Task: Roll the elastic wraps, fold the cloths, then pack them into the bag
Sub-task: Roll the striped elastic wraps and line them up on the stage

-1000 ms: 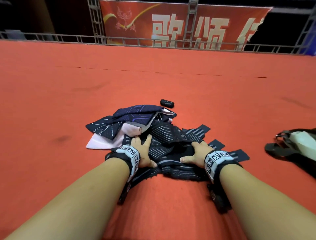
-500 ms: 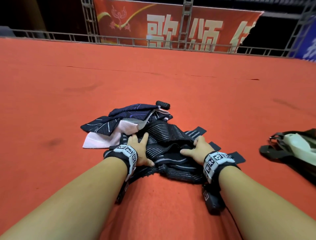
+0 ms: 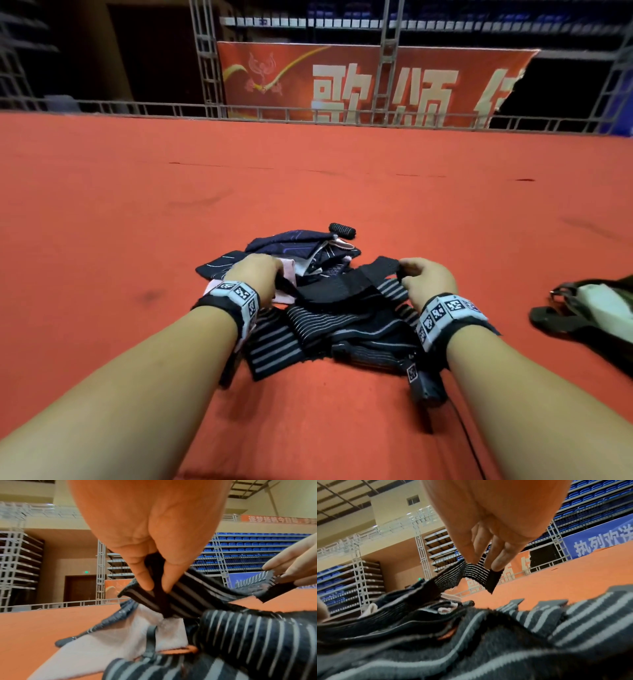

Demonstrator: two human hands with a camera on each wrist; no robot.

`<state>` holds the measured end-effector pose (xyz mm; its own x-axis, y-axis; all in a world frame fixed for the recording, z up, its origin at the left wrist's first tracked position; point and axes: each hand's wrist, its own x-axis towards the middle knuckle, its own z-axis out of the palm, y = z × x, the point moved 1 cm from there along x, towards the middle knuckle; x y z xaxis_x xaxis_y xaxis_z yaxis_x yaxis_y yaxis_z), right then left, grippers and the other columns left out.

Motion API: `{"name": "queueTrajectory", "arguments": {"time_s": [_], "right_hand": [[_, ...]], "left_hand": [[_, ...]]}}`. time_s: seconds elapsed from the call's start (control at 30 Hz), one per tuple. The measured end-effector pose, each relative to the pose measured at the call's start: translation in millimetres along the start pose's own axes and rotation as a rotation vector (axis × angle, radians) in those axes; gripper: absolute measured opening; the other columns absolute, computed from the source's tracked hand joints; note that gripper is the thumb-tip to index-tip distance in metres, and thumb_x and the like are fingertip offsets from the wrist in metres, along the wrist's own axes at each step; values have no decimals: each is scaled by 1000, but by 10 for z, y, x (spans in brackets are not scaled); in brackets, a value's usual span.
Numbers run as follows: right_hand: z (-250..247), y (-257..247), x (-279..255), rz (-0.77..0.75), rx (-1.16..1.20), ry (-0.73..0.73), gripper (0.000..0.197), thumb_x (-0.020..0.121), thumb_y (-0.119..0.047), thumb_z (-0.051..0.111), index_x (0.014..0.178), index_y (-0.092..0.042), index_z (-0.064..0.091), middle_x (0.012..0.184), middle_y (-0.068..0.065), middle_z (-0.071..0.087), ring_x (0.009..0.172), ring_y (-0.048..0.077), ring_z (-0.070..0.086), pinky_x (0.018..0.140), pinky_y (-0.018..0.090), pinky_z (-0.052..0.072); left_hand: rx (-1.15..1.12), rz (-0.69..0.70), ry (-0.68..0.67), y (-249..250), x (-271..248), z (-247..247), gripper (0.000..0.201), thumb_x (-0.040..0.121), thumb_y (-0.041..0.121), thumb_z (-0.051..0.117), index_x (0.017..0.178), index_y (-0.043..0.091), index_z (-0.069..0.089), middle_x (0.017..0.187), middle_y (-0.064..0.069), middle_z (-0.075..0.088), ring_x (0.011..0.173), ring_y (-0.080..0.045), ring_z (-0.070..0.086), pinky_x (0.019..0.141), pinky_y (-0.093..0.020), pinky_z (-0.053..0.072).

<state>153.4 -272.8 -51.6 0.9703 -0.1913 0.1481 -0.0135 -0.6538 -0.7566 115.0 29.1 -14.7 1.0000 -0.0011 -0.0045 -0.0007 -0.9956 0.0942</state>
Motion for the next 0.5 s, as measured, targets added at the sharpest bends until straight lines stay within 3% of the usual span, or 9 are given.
{"name": "queueTrajectory", "arguments": {"time_s": [0.07, 0.13, 0.23, 0.33, 0.43, 0.5], "right_hand": [[-162, -101, -53, -21, -45, 60, 39, 86, -1, 60, 111, -27, 72, 106, -6, 75, 98, 18, 69, 85, 27, 52], [-308, -185, -111, -41, -182, 105, 23, 87, -11, 63, 98, -31, 68, 95, -7, 71, 93, 21, 66, 88, 32, 50], [-486, -237, -227, -10, -366, 116, 8, 90, -26, 63, 88, -34, 62, 99, -3, 57, 105, 25, 54, 98, 41, 35], [-663, -199, -342, 76, -365, 130, 6, 90, -31, 60, 86, -32, 57, 103, 0, 48, 113, 32, 46, 98, 42, 35], [-812, -112, -390, 82, -287, 96, 11, 93, -24, 54, 84, -22, 47, 96, 4, 63, 95, 31, 55, 93, 41, 44], [-897, -96, -434, 59, -258, 92, 8, 95, -19, 53, 89, -18, 48, 91, 8, 63, 85, 30, 56, 80, 36, 44]], "left_hand": [[-54, -24, 125, -43, -64, -64, 25, 87, 13, 57, 107, 24, 69, 108, -5, 68, 102, -32, 65, 78, -34, 51], [-167, -54, 208, -57, -101, -121, 31, 89, 9, 53, 109, 27, 69, 107, -5, 70, 99, -30, 64, 74, -33, 49], [-327, -67, 268, -4, -151, -256, 34, 88, 7, 55, 110, 26, 72, 107, -5, 74, 99, -29, 65, 80, -34, 52], [-381, -45, 285, 70, -208, -340, 35, 86, 3, 56, 106, 25, 75, 105, -2, 75, 97, -26, 67, 81, -32, 52], [-354, -14, 245, 156, -273, -369, 41, 84, -2, 54, 109, 24, 75, 106, -2, 75, 98, -24, 67, 83, -31, 52], [-343, -4, 215, 211, -321, -388, 44, 84, -3, 52, 111, 23, 75, 107, -3, 75, 99, -25, 67, 84, -31, 53]]}}
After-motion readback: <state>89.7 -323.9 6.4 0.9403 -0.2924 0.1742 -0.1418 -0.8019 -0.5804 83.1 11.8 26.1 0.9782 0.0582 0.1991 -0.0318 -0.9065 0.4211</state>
